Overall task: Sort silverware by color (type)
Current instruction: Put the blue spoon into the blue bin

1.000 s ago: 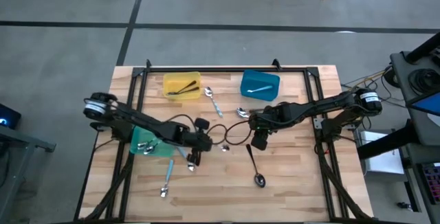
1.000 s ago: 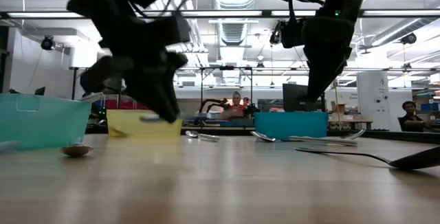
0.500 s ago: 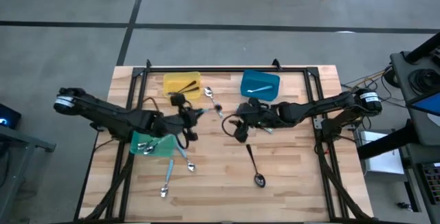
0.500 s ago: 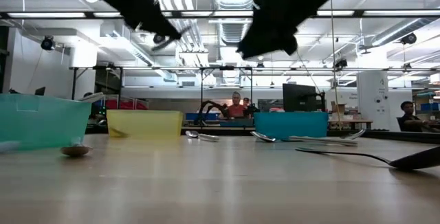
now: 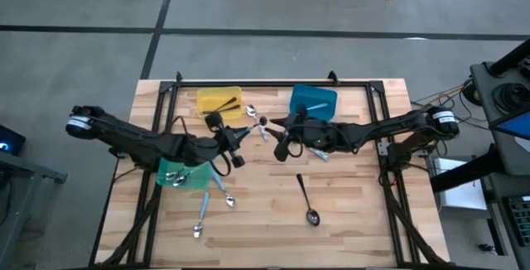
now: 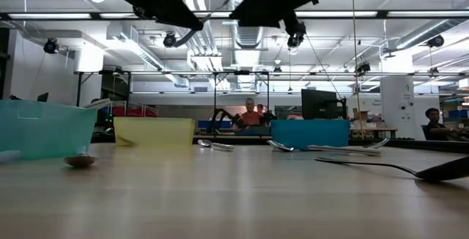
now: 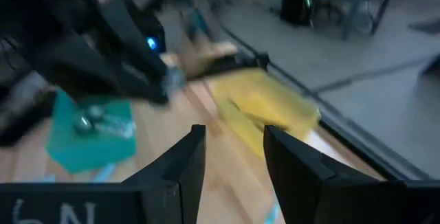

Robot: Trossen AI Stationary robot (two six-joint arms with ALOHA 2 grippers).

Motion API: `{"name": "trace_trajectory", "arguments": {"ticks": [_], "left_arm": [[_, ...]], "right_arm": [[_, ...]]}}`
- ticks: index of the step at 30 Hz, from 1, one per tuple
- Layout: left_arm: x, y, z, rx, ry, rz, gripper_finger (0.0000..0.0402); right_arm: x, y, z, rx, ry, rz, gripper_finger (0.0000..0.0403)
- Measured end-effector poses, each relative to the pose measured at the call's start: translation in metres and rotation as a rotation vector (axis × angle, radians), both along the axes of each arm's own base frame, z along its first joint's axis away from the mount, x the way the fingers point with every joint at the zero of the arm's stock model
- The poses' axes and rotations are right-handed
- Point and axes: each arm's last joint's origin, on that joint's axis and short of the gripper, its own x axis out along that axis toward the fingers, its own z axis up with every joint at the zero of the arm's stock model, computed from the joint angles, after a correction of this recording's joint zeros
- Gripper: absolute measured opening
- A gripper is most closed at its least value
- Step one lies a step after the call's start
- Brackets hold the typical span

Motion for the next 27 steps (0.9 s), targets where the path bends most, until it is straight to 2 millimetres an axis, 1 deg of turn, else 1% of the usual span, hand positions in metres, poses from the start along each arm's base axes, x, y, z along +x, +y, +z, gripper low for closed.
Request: {"name": "trace_trajectory", "arguments": {"ticks": [4, 9, 27], "left_arm": [[0.007, -0.001, -0.008, -0.004, 0.01, 0.005, 0.0022], [0.009, -0.002, -0.012, -0.018, 0.004, 0.021, 0.0022], [0.009, -0.002, -0.013, -0.016, 0.019, 0.006, 0.0023]], "right_arm": [[0.004, -0.001, 0.004, -0.06, -0.042, 0.014, 0.0137], [0.004, -0.004, 0.003, -0.048, -0.049, 0.004, 0.0137], [0.013, -0.005, -0.022, 0.013, 0.025, -0.016, 0.0137]]}}
